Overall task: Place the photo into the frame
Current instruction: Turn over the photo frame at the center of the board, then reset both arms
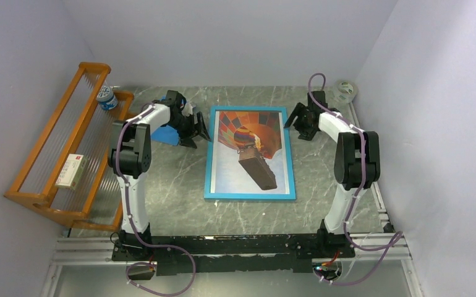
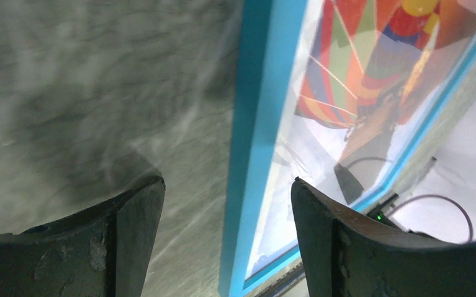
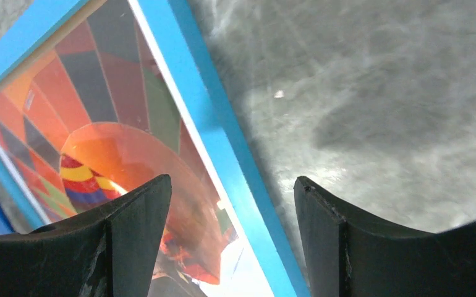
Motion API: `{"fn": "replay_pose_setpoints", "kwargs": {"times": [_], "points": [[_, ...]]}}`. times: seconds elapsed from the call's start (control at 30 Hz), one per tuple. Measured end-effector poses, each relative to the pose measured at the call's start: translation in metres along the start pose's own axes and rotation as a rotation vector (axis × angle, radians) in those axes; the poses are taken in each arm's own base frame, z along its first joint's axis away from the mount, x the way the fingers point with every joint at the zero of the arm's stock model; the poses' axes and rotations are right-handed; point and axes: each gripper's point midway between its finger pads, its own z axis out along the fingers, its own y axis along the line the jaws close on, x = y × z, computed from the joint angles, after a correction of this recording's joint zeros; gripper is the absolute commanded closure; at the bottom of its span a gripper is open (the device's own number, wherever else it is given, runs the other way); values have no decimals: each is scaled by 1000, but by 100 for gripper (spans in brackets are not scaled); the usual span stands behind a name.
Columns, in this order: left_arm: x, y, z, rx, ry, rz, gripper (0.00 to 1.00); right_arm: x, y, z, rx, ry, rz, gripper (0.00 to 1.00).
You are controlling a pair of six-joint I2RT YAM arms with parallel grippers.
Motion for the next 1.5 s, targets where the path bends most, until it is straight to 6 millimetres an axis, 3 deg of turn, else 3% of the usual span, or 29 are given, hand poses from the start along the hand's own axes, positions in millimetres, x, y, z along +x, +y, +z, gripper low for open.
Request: {"fn": "replay_pose_setpoints", "kwargs": {"times": [0.1, 0.23, 0.37, 0.6, 0.83, 0.97, 1.1, 1.27, 1.5], "points": [[-4, 9, -12, -55, -45, 2, 20, -10, -10, -13, 90, -52, -7, 23], [-6, 7, -47, -106, -137, 42, 17, -19, -19, -47, 171, -113, -14, 22], [1, -16, -99, -121, -264, 115, 14, -28, -15, -105, 159, -228, -43, 21], [32, -61, -195, -97, -523, 252, 6, -26, -17, -232, 118, -482, -54, 21], [70, -69, -266, -152, -743, 286, 6, -4, -45, -325, 144, -669, -18, 12], [100, -73, -320, -178, -931, 305, 6, 9, -63, -374, 174, -771, -5, 5], [128, -78, -364, -180, -1088, 325, 6, 11, -70, -428, 181, -896, -7, 1], [143, -75, -387, -217, -1143, 314, 6, 10, -74, -475, 184, -1007, -6, 1], [153, -61, -381, -273, -1092, 281, 6, 14, -80, -475, 213, -996, -20, 1]]}}
